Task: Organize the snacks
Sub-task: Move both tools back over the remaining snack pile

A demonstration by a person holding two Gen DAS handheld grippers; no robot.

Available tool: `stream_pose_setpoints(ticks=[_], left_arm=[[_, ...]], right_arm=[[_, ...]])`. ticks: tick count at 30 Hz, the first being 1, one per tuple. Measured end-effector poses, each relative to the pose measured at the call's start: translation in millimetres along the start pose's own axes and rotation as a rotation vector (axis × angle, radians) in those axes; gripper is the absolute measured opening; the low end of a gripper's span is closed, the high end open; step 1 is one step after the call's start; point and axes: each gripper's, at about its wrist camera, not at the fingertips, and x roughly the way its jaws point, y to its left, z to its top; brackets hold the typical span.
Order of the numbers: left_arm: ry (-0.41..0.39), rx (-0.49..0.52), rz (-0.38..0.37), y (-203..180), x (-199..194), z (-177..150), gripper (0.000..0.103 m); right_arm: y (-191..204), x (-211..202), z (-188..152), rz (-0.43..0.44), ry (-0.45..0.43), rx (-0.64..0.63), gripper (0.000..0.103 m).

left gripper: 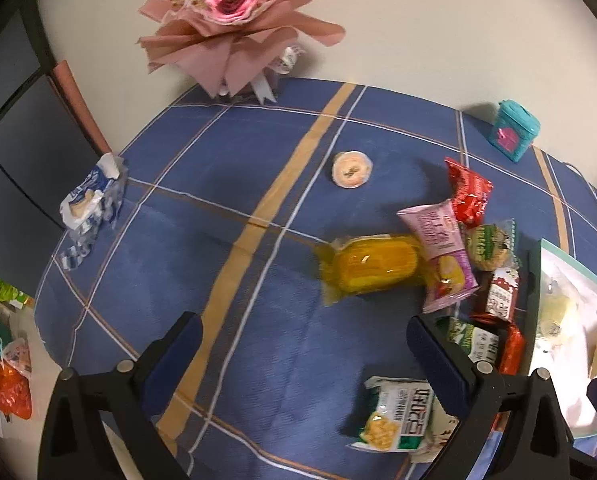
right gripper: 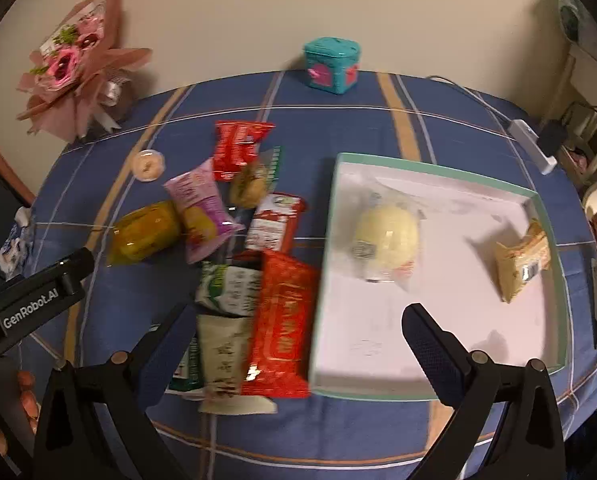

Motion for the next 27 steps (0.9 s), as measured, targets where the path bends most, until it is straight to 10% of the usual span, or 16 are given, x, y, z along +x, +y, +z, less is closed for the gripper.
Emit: stream_pose_setpoints(ticks=[27], left_arm=[[0.277, -0.042, -0.160, 1.6, 53.1, -24.5, 0.103]], right_arm=[[10.0, 47.7, -17.5, -0.002, 0.179, -0.063, 0.102]])
